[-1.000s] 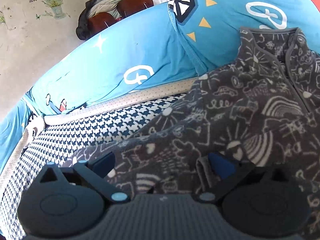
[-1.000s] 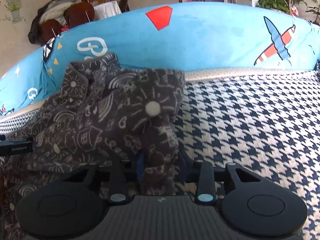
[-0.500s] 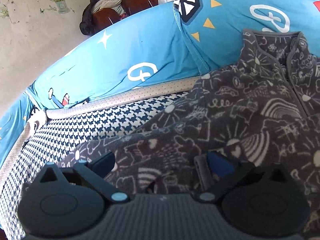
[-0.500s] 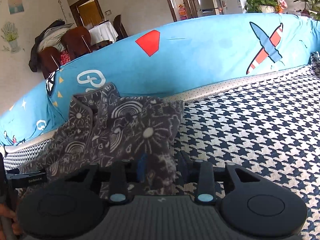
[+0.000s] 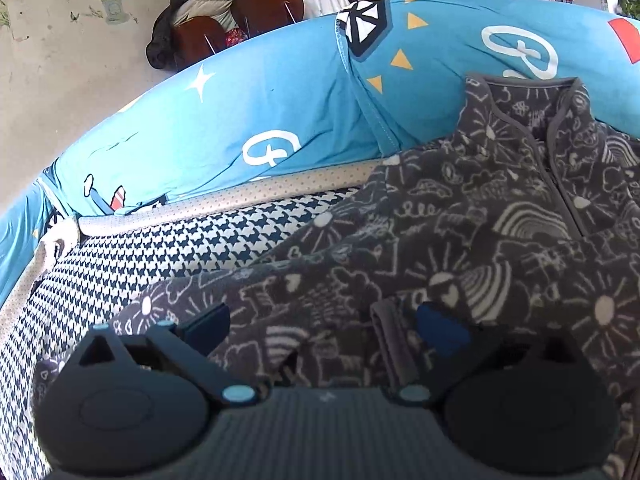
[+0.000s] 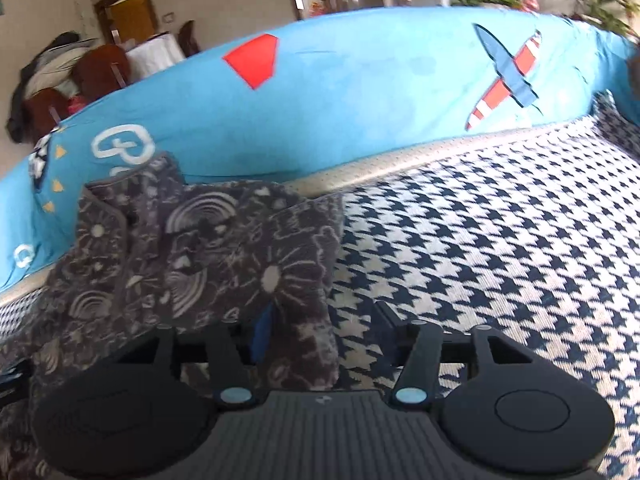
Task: Fold clothes
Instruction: 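Fold the held jacket side inward over the jacket body with the right gripper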
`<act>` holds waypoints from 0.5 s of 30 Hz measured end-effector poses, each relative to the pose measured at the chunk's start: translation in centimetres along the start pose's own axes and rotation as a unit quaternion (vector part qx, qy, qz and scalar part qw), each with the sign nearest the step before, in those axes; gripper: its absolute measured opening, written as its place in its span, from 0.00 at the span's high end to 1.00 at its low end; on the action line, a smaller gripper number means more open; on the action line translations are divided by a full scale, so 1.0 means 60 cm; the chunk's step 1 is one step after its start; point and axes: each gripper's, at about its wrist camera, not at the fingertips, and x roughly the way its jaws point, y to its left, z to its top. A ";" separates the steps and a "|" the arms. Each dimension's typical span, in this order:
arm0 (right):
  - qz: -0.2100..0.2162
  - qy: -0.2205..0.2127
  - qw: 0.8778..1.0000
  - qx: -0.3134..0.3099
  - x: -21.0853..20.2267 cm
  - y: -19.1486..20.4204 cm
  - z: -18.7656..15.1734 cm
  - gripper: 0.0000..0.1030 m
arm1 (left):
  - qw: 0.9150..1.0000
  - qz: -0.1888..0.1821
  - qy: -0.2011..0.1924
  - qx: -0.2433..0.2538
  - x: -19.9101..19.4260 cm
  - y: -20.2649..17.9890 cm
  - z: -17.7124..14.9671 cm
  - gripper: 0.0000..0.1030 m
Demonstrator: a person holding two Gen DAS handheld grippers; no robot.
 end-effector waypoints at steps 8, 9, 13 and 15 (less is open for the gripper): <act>-0.058 0.003 0.998 0.016 0.018 -0.012 -0.003 0.47 | 1.000 -0.008 0.011 -0.012 0.001 0.017 -0.002 0.00; -0.057 0.003 0.998 0.018 0.017 -0.013 -0.003 0.47 | 1.000 -0.009 0.013 -0.013 0.001 0.019 -0.002 0.00; -0.048 -0.017 0.999 0.010 -0.001 -0.011 0.004 0.47 | 1.000 -0.013 0.015 -0.019 -0.002 0.029 -0.001 0.00; -0.036 -0.030 0.999 0.007 -0.014 -0.007 0.010 0.47 | 1.000 -0.014 0.013 -0.023 -0.006 0.034 0.001 0.00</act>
